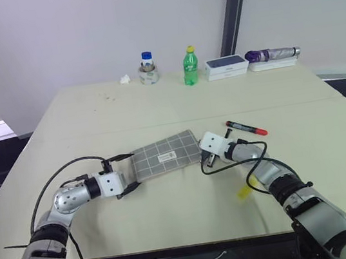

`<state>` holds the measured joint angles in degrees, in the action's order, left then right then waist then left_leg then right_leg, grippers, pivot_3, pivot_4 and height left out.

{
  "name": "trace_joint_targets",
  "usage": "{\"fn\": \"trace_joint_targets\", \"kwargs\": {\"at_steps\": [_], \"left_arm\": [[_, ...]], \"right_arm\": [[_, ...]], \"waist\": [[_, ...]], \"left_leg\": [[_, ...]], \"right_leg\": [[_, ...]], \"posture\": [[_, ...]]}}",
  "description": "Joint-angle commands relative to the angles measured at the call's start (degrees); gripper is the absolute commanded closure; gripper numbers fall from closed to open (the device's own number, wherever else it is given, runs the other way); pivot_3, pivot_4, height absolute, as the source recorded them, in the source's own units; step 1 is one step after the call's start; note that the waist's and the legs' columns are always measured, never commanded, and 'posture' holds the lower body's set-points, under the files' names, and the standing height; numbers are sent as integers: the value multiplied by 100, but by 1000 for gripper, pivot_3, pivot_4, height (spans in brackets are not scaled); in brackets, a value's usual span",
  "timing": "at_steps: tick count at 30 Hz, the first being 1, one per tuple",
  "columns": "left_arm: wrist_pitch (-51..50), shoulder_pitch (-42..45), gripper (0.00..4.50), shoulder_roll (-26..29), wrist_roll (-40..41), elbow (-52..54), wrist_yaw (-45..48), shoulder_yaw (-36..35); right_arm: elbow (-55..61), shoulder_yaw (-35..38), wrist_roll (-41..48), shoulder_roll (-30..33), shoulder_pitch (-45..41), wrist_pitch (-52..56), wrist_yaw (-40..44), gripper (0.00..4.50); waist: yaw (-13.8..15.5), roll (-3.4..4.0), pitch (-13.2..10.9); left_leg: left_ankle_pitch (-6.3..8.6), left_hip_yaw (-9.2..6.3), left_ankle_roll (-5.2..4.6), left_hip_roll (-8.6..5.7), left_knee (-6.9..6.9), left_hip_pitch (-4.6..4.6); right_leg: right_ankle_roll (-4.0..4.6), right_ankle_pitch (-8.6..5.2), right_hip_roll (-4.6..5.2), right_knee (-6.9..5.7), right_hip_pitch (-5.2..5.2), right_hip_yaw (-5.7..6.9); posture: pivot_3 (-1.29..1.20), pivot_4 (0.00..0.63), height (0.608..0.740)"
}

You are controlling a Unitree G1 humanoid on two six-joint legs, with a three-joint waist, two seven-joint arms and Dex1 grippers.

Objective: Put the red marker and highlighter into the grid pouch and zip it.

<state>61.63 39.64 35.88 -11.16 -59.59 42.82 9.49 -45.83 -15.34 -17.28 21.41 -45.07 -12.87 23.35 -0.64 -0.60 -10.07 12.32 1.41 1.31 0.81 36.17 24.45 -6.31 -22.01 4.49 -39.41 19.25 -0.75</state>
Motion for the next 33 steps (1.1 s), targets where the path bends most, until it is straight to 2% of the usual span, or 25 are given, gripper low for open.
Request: {"fn": "trace_joint_targets", "kwargs": {"at_steps": [1,2,9,13,18,19,21,23,27,30,33], "left_arm": [[-46,6,557,-135,-124,-135,165,240],[-51,22,876,-172,-119,-150,190,270],[-183,177,4480,-450,12,-233,481,353],[-220,211,4480,-456,195,-214,708,291],[-760,140,4480,-509,940,-10,1175,-98],[-875,111,4500,-525,1048,72,1222,-156],[-1246,4,4500,-582,1313,351,1275,-296],[-1711,-168,4500,-610,1442,809,1026,-452],[-2173,-509,4500,-549,1342,1597,571,-578],[-2429,-785,4500,-486,1191,2255,88,-696],[-2618,-1013,4500,-487,1155,2784,-85,-683]], "right_arm": [[-26,66,-10,67,-101,-32,-7,4500],[-17,72,-2,64,-106,-27,-4,4500],[133,94,39,91,-37,8,71,4500],[241,176,121,112,6,61,122,4500],[759,404,459,192,173,228,408,4500],[900,489,575,189,204,296,456,3976],[1349,692,875,201,287,507,626,3210],[2259,1030,1313,302,539,1082,840,2062],[3611,1410,1927,436,1031,2153,1134,195],[4776,1476,2441,534,1669,3017,1463,91],[4941,1288,2324,500,1979,3153,1390,91]], "waist": [[2,0,0],[2,0,0],[-2,3,2],[-16,3,2],[-26,3,2],[-38,3,2],[-50,3,1],[-49,3,1],[-31,1,0],[-18,-1,2],[-36,0,1]], "left_leg": [[0,0,0,0,0,0],[0,0,0,0,1,0],[0,1,0,-1,0,0],[-2,1,3,-1,0,0],[-3,1,6,-1,-1,1],[-4,2,6,0,-1,2],[-4,2,7,1,-2,2],[-4,1,6,4,-3,4],[-1,-2,1,6,-3,7],[0,-5,0,6,-7,7],[1,-4,-1,7,-7,7]], "right_leg": [[0,0,0,0,-1,0],[0,0,0,0,-1,0],[0,0,0,0,-1,0],[0,0,0,1,-1,0],[0,0,-1,2,2,0],[0,0,-1,3,2,0],[0,0,-1,3,3,-1],[0,0,-3,3,5,0],[0,0,-1,6,5,-1],[0,0,-1,12,1,0],[0,0,-4,11,3,-1]], "posture": [[0,150,740],[0,150,740],[0,150,740],[0,150,740],[0,150,740],[0,150,740],[0,150,740],[0,150,740],[0,150,740],[0,150,740],[0,150,740]]}}
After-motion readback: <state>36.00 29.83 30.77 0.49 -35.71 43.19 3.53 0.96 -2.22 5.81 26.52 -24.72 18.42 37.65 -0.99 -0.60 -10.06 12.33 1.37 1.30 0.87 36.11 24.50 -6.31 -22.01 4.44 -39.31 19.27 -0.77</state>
